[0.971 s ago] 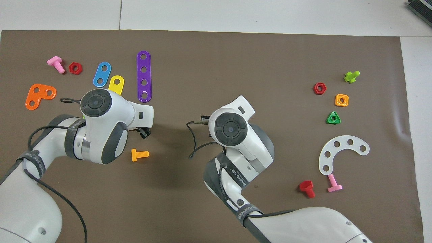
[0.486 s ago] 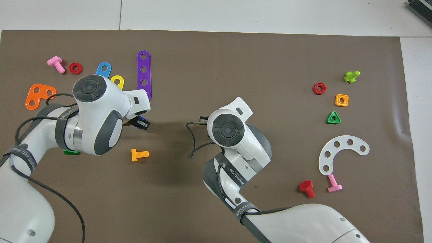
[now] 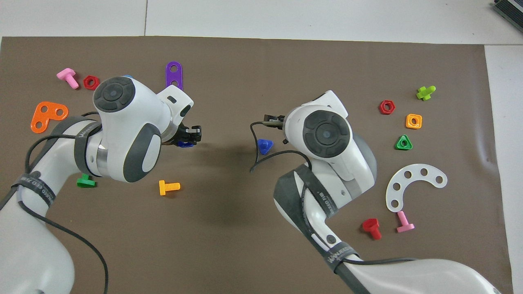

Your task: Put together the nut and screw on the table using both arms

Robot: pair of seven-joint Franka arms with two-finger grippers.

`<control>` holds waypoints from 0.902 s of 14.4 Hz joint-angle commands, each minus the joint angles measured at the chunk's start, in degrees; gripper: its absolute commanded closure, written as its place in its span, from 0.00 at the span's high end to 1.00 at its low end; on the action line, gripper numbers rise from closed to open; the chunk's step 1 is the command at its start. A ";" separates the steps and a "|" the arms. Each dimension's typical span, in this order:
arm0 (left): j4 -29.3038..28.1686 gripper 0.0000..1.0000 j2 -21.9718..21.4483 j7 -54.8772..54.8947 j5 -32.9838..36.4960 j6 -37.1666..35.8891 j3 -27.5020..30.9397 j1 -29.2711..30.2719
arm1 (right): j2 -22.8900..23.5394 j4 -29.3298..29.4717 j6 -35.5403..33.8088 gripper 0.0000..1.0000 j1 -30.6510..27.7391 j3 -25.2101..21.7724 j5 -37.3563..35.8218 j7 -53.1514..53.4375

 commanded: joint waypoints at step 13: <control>16.84 0.00 13.35 -29.27 -1.18 4.39 0.90 -17.74 | -19.17 4.68 -31.64 1.00 -21.98 -0.28 5.86 -23.92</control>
